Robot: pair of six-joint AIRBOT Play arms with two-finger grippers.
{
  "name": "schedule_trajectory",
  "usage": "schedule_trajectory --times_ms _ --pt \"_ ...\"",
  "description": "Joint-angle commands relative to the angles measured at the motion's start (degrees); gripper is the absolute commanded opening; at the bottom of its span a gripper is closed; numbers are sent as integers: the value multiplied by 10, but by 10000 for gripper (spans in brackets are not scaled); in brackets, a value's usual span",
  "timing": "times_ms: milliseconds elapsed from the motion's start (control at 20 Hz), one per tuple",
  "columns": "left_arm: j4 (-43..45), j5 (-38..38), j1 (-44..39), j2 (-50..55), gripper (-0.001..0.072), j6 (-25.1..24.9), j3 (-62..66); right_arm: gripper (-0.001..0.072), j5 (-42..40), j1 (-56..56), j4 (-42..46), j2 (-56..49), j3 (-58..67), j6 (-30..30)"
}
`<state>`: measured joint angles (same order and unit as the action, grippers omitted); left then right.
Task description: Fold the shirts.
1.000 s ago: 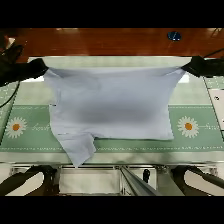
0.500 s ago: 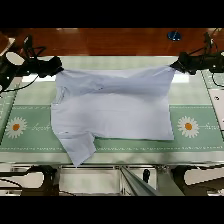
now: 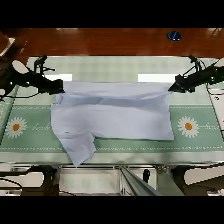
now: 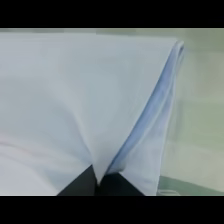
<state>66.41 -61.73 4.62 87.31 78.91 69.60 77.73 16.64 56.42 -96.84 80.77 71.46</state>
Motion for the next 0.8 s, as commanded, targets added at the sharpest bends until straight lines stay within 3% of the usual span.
schedule_trajectory --times_ms 0,50,100,150,200,400,550,650,750 --pt "18 -30 1 7 18 -5 -21 20 0 0 11 0 -48 -1" --pt "17 -36 1 10 18 -4 -20 23 -6 0 11 0 -58 9" --pt "17 -43 1 12 77 9 -20 155 -9 0 11 0 -66 27" --pt "17 -55 1 13 346 29 -20 412 -3 0 11 0 -67 37" --pt "18 -80 1 12 511 37 -16 410 7 0 9 3 -67 40" --pt "18 -155 24 -33 511 33 -8 410 23 25 25 77 -67 52" --pt "18 -147 69 -137 510 9 -78 410 8 71 120 186 -88 55" --pt "17 -135 118 -220 511 4 -180 410 -52 122 125 276 -176 65" --pt "9 -131 195 -285 511 39 -308 409 -114 158 78 366 -304 67"
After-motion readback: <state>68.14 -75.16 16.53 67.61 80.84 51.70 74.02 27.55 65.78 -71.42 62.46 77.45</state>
